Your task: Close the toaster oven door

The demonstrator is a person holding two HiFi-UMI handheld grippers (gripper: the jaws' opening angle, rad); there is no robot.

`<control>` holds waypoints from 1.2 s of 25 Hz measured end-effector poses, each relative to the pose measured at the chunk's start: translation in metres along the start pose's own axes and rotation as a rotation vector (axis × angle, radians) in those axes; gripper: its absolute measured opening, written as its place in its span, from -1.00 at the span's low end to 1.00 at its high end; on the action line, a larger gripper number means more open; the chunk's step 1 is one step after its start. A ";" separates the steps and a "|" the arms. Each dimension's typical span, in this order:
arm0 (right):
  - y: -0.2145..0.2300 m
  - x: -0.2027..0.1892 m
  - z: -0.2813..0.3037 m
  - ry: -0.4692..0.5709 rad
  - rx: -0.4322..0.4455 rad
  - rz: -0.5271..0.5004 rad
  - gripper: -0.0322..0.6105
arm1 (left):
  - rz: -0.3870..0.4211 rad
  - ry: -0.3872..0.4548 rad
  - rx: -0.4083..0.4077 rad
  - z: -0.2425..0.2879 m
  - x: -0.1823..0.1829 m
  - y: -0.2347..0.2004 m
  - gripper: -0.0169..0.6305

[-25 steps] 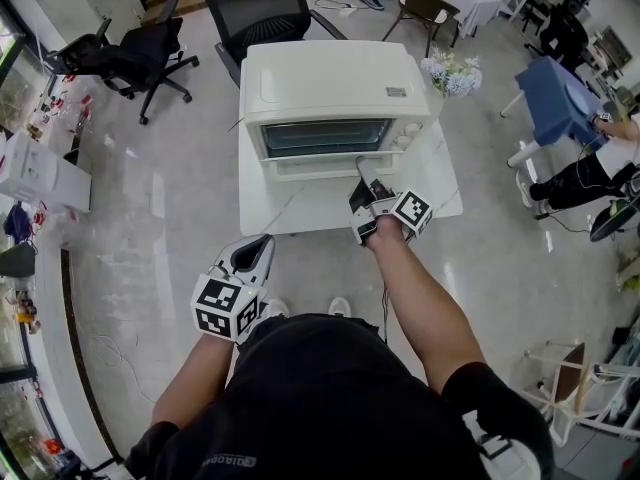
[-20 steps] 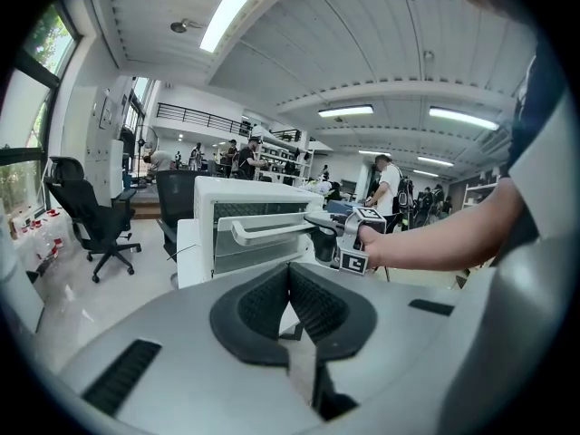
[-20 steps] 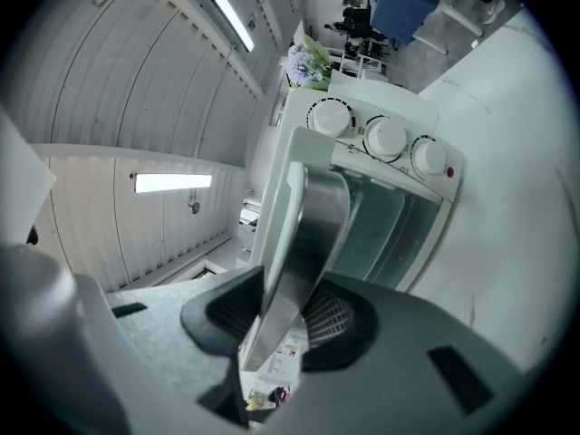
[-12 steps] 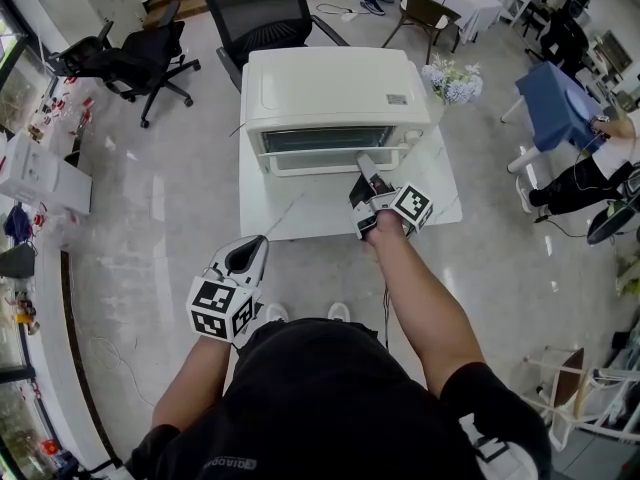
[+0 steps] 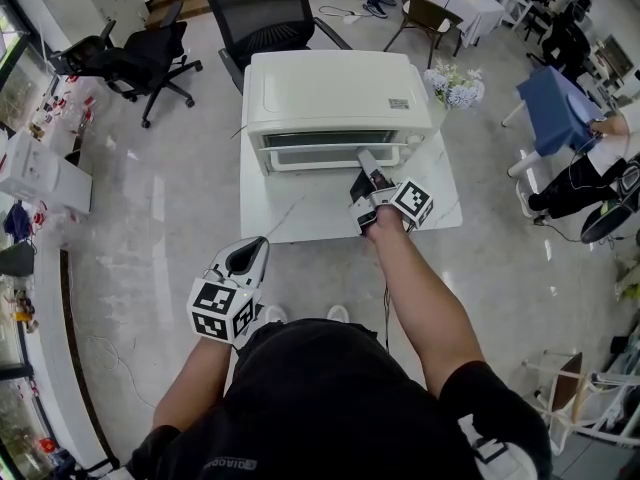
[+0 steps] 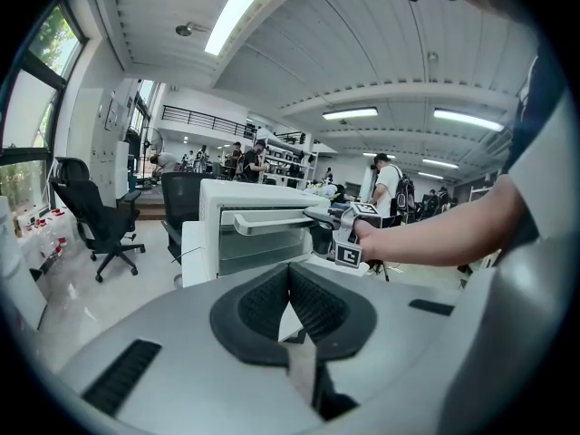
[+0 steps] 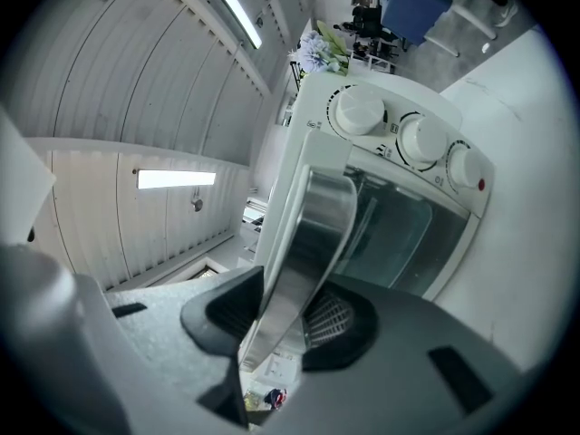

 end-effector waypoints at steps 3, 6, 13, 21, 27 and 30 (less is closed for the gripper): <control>-0.001 0.001 0.004 0.000 0.002 -0.009 -0.52 | -0.003 0.001 0.002 0.000 -0.001 -0.001 -0.94; -0.002 0.002 0.007 0.007 -0.006 -0.021 -0.51 | -0.008 0.002 0.002 -0.001 -0.001 -0.001 -0.94; 0.000 0.006 0.014 0.021 -0.015 -0.027 -0.51 | -0.006 -0.003 -0.004 -0.002 -0.003 0.002 -0.94; 0.000 0.011 0.026 0.025 -0.017 -0.026 -0.50 | -0.009 -0.004 0.004 -0.002 -0.005 -0.002 -0.94; 0.000 0.012 0.029 0.028 -0.019 -0.023 -0.50 | -0.012 0.002 0.011 -0.003 -0.003 -0.004 -0.94; 0.001 0.012 0.029 0.028 -0.008 -0.024 -0.49 | -0.011 0.005 0.010 -0.004 -0.003 -0.005 -0.94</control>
Point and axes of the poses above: the fingertips, and each gripper's own axes: z forward along the fingers, y to its right, x out of its top, the point moved 8 cm from there along -z, backward along the fingers, and after that the axes turned 6 degrees about y, right-handed, at the moved point
